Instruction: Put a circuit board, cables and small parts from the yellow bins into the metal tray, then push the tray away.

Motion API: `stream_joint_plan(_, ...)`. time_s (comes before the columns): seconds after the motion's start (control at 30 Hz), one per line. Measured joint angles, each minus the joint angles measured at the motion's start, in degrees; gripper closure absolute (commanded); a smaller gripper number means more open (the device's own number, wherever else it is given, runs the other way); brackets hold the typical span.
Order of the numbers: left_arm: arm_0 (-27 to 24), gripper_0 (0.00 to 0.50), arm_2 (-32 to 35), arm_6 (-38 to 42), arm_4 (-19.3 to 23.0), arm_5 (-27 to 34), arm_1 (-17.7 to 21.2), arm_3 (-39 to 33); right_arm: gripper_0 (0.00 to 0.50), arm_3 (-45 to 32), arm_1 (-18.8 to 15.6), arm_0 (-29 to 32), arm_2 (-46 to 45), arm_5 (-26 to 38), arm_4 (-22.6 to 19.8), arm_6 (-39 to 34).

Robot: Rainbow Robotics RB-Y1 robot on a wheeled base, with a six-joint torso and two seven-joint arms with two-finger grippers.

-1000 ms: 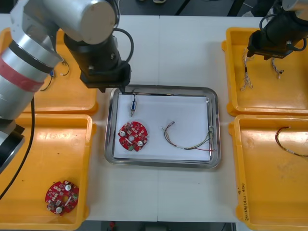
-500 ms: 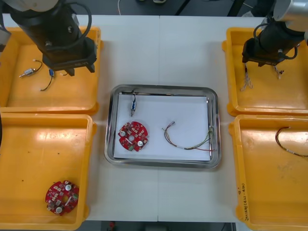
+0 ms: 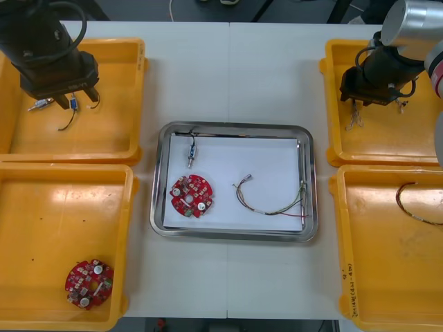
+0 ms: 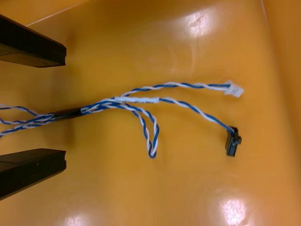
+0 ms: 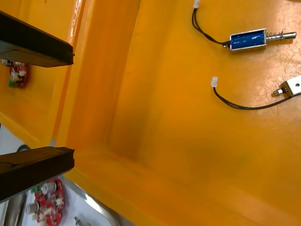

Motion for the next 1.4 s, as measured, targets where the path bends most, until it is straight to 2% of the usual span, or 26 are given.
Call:
stream_joint_plan(0.2,-2.0,0.0,0.47,-10.06,-1.87,0.0,0.03,5.94,0.0,0.05,0.55,0.0,0.0,-1.58,0.09,0.0)
stream_joint_plan(0.47,-3.28,0.0,2.12,-10.31,-5.0,0.0,0.03,10.72,0.0,0.05,0.6,0.02,0.0,-1.6,0.34,0.02)
stream_joint_plan(0.7,-5.12,0.0,3.82,-14.21,-7.67,-1.62,0.03,18.94,0.0,0.05,0.6,0.08,0.0,-1.61,0.52,0.13)
stream_joint_plan(0.9,-5.52,0.0,4.38,-20.76,-8.94,-4.64,0.02,20.97,0.0,0.05,0.6,0.27,0.0,-1.63,0.53,0.19)
stream_joint_plan(1.4,-7.39,0.0,6.05,-20.86,-11.77,-15.21,-1.7,30.86,0.0,-0.24,0.59,1.5,0.0,-1.96,0.06,0.27)
